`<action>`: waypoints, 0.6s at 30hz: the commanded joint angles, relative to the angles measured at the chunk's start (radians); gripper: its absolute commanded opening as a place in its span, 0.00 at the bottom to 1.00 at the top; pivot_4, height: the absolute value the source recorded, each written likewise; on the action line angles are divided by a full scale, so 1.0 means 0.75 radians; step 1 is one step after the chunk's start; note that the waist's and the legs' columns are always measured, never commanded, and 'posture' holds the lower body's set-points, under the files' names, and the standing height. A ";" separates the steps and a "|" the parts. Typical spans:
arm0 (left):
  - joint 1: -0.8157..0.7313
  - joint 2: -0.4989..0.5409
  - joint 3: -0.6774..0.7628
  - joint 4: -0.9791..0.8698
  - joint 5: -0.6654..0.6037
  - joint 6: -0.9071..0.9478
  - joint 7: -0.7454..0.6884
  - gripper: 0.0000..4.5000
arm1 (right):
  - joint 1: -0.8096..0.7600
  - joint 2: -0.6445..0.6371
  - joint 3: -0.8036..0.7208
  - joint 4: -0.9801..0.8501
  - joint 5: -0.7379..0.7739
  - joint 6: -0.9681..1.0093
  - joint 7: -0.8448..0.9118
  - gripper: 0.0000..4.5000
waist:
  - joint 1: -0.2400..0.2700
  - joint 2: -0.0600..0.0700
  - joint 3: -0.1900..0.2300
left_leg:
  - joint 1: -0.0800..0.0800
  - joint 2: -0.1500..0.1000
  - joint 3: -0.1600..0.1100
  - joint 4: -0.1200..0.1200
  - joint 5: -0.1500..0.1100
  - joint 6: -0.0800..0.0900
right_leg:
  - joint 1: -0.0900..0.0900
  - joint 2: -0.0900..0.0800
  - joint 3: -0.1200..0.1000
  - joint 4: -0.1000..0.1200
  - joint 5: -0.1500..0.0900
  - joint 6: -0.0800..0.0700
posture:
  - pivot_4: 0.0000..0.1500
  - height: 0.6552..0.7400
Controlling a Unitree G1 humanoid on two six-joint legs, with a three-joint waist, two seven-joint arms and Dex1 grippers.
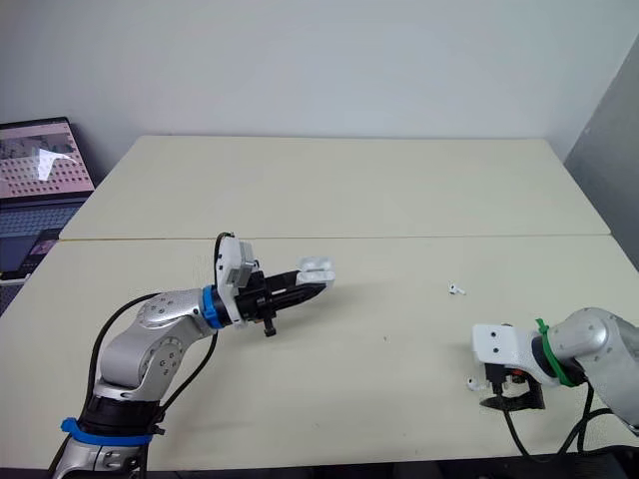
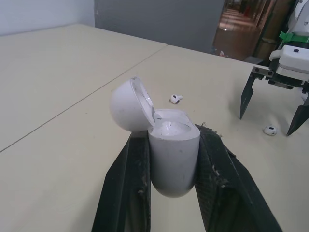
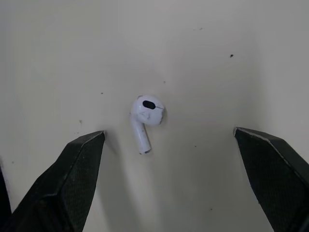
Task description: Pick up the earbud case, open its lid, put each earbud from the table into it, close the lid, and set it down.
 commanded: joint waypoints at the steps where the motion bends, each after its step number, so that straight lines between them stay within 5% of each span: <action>1: -0.018 0.007 0.009 -0.029 -0.003 -0.029 -0.004 0.18 | -0.010 -0.011 0.063 -0.098 -0.084 0.167 -0.073 0.99 | 0.000 -0.001 -0.001 | 0.000 0.000 0.000 0.000 0.000 0.000 | 0.000 0.000 0.000 0.000 0.000 0.000 | 1.00 1.00; 18: -0.025 0.006 -0.006 -0.072 0.008 0.000 0.025 0.18 | -0.228 0.037 0.295 -0.336 -0.124 0.483 -0.086 0.99 | -0.007 -0.009 -0.005 | 0.000 0.002 -0.002 -0.001 0.000 0.000 | -0.001 0.001 -0.002 0.000 0.000 0.000 | 1.00 1.00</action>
